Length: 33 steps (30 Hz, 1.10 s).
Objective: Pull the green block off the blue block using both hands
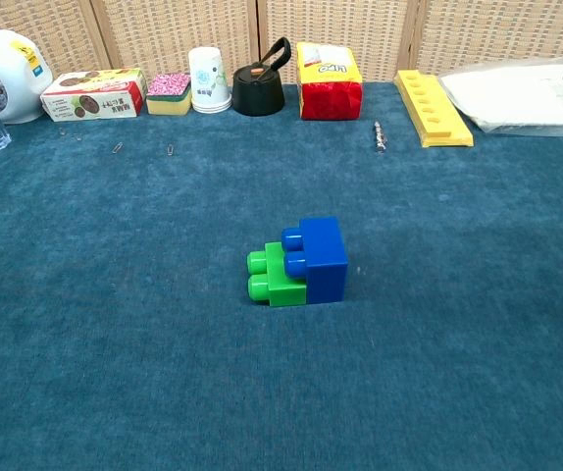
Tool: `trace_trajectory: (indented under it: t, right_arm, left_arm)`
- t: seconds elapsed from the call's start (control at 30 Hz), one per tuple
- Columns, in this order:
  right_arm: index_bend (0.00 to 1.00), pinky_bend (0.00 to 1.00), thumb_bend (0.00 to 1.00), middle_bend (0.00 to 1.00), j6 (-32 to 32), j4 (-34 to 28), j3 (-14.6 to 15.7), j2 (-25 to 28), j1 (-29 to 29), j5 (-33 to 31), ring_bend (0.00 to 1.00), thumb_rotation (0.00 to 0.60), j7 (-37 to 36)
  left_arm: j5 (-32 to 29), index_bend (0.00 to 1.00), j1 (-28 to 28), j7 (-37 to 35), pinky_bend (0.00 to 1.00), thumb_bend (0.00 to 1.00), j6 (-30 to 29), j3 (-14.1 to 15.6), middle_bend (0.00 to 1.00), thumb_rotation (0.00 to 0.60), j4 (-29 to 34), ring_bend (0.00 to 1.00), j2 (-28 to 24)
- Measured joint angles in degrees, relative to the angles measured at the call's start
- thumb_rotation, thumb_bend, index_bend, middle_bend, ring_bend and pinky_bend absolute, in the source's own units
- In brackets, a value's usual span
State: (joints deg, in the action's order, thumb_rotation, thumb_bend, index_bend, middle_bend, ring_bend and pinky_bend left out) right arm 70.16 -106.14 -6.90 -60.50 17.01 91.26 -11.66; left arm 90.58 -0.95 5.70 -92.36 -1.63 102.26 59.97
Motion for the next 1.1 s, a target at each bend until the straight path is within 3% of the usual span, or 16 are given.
trace_trajectory:
  t: [0.37, 0.8, 1.1]
  right_arm:
    - [0.22, 0.28, 0.14, 0.28, -10.4, -1.9, -2.5, -4.8, 9.4, -2.3, 0.26, 0.444, 4.5]
    - [0.17, 0.28, 0.12, 0.24, -14.7, -1.8, -4.9, -16.4, 17.2, -18.6, 0.22, 0.444, 29.3]
    - [0.17, 0.28, 0.12, 0.24, -14.9, -0.3, -3.8, -22.5, 21.0, -24.3, 0.22, 0.442, 38.5]
  left_arm:
    - [-1.7, 0.26, 1.1, 0.1, 0.18, 0.15, 1.4, -0.9, 0.13, 0.600, -0.2, 0.05, -0.6]
    - [-1.9, 0.26, 1.9, -3.8, 0.18, 0.14, 2.4, -1.0, 0.13, 0.600, -2.4, 0.05, -1.3]
    - [-1.2, 0.26, 1.7, -5.0, 0.18, 0.15, 1.5, -0.9, 0.13, 0.600, -3.1, 0.05, -2.2]
